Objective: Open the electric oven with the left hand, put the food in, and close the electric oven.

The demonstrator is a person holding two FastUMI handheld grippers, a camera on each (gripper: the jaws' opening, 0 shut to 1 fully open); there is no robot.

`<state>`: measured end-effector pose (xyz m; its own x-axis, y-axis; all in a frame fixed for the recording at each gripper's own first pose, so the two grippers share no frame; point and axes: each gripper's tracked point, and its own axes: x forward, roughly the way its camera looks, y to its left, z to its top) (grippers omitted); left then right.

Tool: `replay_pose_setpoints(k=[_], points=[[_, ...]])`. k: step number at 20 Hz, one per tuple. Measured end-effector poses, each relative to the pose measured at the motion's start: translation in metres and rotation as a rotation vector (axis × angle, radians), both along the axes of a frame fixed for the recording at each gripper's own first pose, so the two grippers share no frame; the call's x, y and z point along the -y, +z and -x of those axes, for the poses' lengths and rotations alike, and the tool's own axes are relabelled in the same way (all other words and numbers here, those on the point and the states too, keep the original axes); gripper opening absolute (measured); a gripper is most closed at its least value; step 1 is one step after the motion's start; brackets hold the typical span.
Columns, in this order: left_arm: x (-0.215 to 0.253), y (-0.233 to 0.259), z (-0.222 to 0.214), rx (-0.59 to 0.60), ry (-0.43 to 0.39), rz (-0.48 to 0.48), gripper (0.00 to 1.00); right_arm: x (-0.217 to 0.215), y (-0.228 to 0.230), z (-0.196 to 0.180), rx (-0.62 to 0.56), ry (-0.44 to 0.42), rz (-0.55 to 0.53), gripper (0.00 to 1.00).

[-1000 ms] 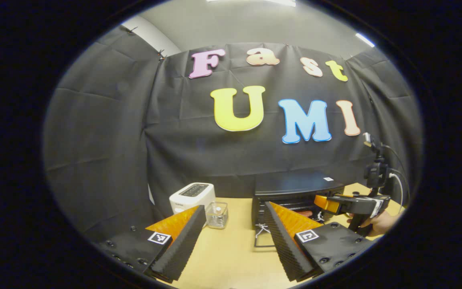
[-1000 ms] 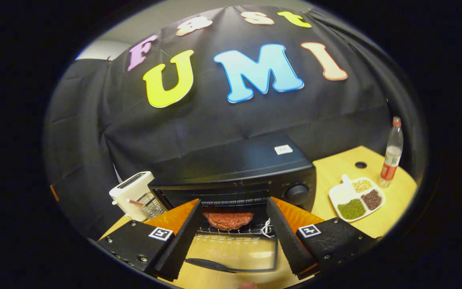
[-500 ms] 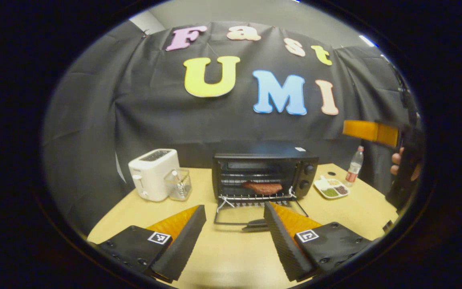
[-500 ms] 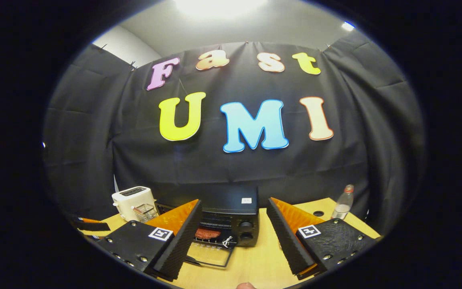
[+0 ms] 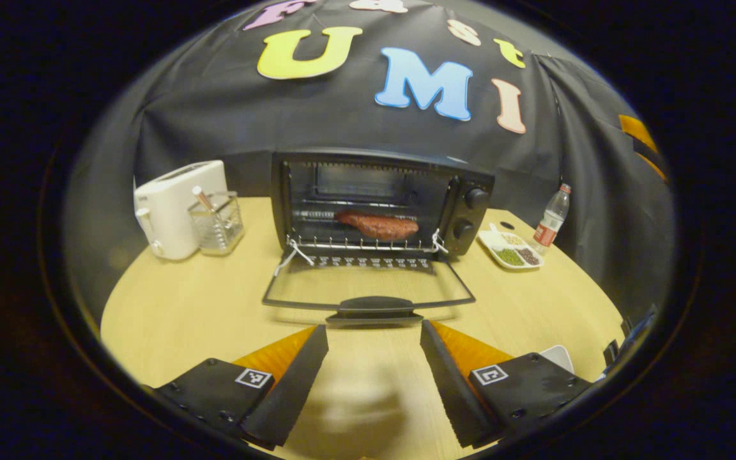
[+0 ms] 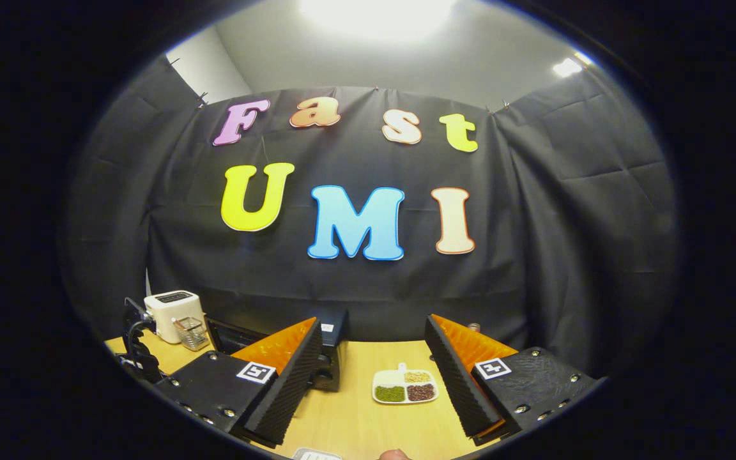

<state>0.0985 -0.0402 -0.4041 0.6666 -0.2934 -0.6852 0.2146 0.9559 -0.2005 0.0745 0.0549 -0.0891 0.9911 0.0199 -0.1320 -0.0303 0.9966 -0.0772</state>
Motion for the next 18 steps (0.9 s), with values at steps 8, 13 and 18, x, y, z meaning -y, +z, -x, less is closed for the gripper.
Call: replay_pose_setpoints(k=[8, 13, 18], points=[[0.009, -0.059, -0.017, -0.124, -0.05, -0.046, 1.0, 0.041, 0.004, 0.008, -0.01, -0.12, 0.02, 0.98], [0.009, -0.065, -0.03, -0.105, -0.046, -0.1, 0.98, 0.053, -0.003, 0.008, -0.029, -0.157, 0.016, 0.98], [0.01, -0.063, -0.033, -0.098, -0.002, -0.105, 1.0, 0.059, -0.004, 0.006, -0.042, -0.168, 0.016, 0.98]])
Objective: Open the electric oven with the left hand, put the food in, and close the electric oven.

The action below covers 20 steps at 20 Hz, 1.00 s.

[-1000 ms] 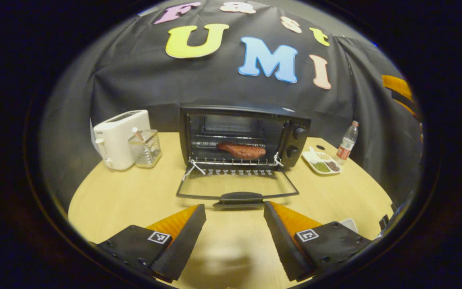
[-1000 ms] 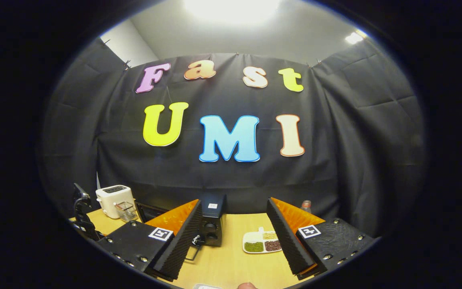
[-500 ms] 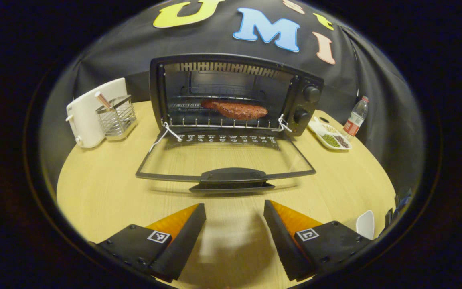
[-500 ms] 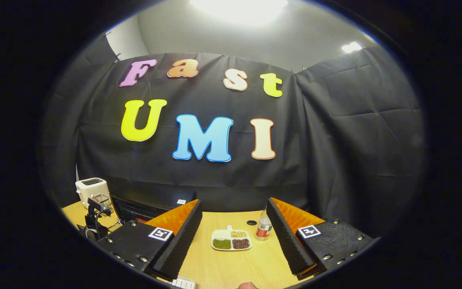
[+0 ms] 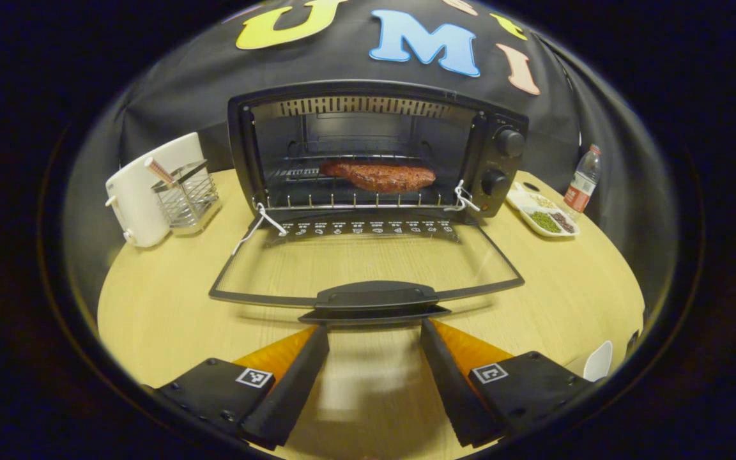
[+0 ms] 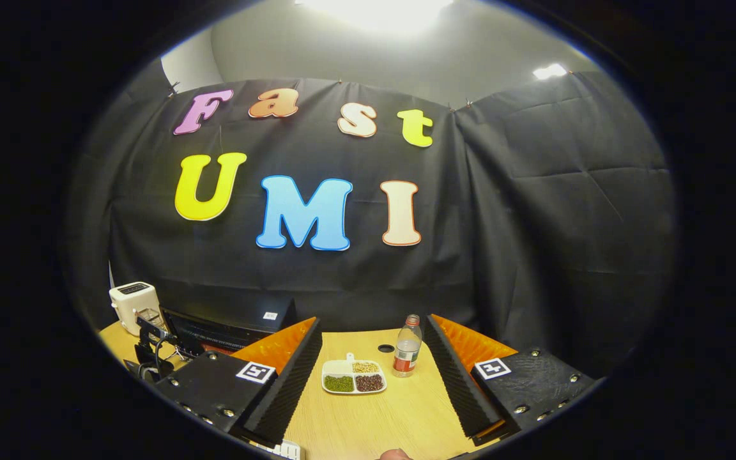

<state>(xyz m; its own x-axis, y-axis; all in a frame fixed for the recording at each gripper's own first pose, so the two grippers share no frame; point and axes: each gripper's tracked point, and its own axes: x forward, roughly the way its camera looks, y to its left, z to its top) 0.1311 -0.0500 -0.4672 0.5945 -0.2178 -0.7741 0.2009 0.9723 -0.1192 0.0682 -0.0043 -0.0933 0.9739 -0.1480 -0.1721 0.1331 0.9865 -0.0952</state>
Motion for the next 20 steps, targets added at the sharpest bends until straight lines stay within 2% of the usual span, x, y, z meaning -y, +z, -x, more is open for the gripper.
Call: replay_pose_setpoints(k=[3, 5, 6, 9, 10, 11, 13, 15, 17, 20], points=[[-0.002, 0.014, 0.0, 0.03, 0.0, 0.002, 0.97, -0.001, 0.005, -0.001, 0.008, 0.005, -0.002, 0.98], [-0.003, 0.027, -0.001, 0.05, 0.014, 0.026, 1.0, -0.003, 0.005, -0.003, 0.012, 0.011, -0.002, 0.98], [-0.005, 0.035, -0.001, 0.061, 0.028, 0.043, 0.97, -0.004, 0.005, -0.003, 0.01, 0.016, 0.0, 0.98], [-0.008, 0.062, -0.002, 0.11, 0.051, 0.072, 1.0, -0.008, -0.003, -0.002, -0.007, 0.028, 0.001, 0.98], [-0.007, 0.068, -0.004, 0.132, 0.047, 0.069, 0.97, -0.009, -0.005, -0.002, -0.017, 0.033, -0.005, 0.98], [-0.007, 0.075, -0.005, 0.156, 0.035, 0.061, 1.0, -0.011, -0.006, -0.002, -0.023, 0.038, -0.013, 0.98], [-0.007, 0.09, -0.01, 0.219, 0.005, 0.036, 0.98, -0.01, -0.003, -0.004, -0.019, 0.038, -0.013, 0.98], [-0.007, 0.106, -0.015, 0.272, -0.009, 0.013, 1.0, -0.012, -0.002, -0.006, -0.014, 0.043, -0.008, 0.98], [-0.005, 0.121, -0.029, 0.325, -0.01, 0.019, 0.97, -0.013, 0.0, -0.007, -0.009, 0.048, -0.002, 0.98], [-0.004, 0.137, -0.051, 0.4, -0.013, 0.026, 1.0, -0.015, 0.004, -0.007, -0.002, 0.054, -0.006, 0.98]])
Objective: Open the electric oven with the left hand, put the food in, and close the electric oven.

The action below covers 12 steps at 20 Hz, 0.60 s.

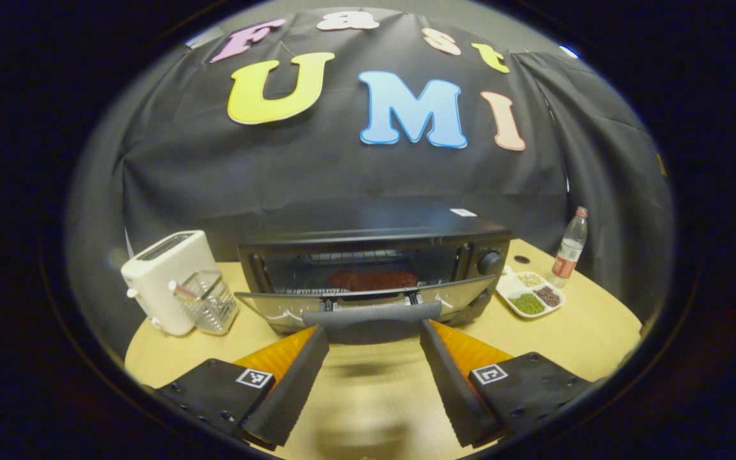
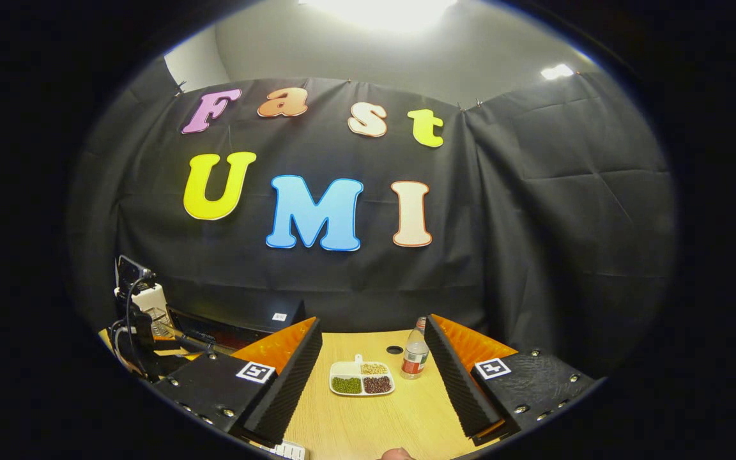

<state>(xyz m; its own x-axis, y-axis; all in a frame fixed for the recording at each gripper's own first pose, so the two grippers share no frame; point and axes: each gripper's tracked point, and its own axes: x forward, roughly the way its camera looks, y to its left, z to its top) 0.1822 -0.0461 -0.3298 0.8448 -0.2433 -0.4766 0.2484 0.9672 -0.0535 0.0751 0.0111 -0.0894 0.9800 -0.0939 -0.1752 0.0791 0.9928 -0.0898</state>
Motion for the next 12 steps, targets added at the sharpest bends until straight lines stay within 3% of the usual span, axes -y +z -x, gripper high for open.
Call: replay_pose_setpoints(k=[1, 3, 6, 12], points=[[-0.001, 0.0, -0.014, 0.017, -0.002, -0.004, 0.93, 0.0, 0.0, 0.001, 0.002, 0.004, -0.001, 0.98], [0.001, 0.007, -0.033, 0.04, -0.007, -0.014, 1.0, 0.0, -0.003, 0.002, -0.011, 0.01, 0.002, 0.98], [0.004, 0.032, -0.044, 0.1, -0.01, -0.02, 0.97, 0.003, 0.001, 0.01, -0.012, 0.015, -0.001, 0.98], [0.019, 0.134, 0.002, 0.263, 0.014, 0.032, 1.0, 0.008, 0.018, 0.022, 0.022, 0.065, -0.04, 0.95]])
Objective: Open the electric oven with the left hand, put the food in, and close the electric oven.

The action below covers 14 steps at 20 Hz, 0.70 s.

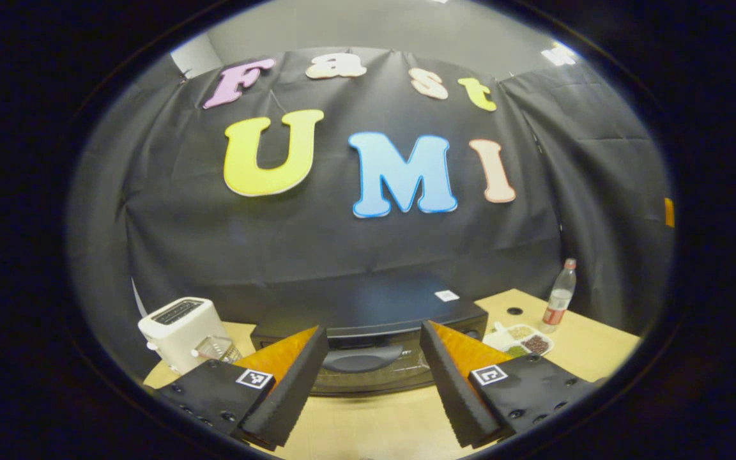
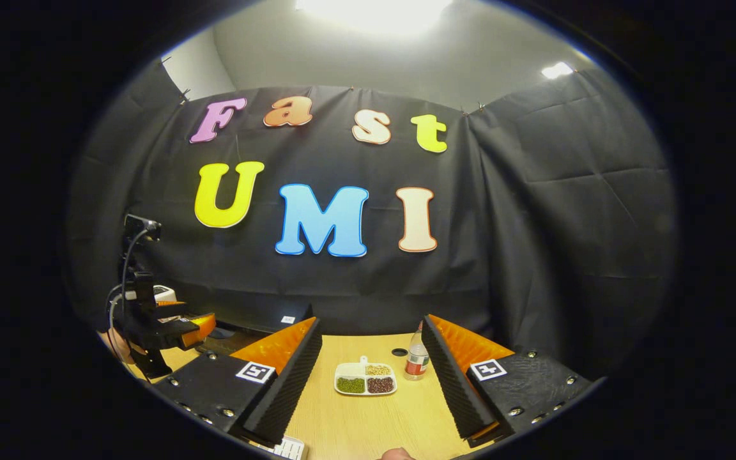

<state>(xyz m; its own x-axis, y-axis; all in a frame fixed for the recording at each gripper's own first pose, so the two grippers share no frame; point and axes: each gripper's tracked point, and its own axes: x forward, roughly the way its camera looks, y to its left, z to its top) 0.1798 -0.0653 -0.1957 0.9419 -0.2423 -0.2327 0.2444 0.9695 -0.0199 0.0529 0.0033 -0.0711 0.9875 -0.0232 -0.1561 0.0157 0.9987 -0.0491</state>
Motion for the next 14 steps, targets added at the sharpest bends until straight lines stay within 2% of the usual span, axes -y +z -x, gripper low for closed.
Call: replay_pose_setpoints(k=[5, 9, 12, 14], points=[[-0.003, 0.075, 0.077, 0.066, 0.061, 0.039, 1.0, 0.017, 0.016, 0.02, 0.028, 0.047, -0.055, 0.95], [-0.006, 0.116, 0.138, 0.111, 0.11, -0.022, 1.0, 0.033, 0.027, 0.039, 0.075, 0.107, -0.062, 0.96], [-0.008, 0.134, 0.178, 0.124, 0.162, -0.036, 0.93, 0.038, 0.031, 0.051, 0.093, 0.152, -0.037, 0.95], [-0.009, 0.139, 0.201, 0.114, 0.18, -0.026, 1.0, 0.037, 0.036, 0.059, 0.094, 0.178, -0.031, 0.95]])
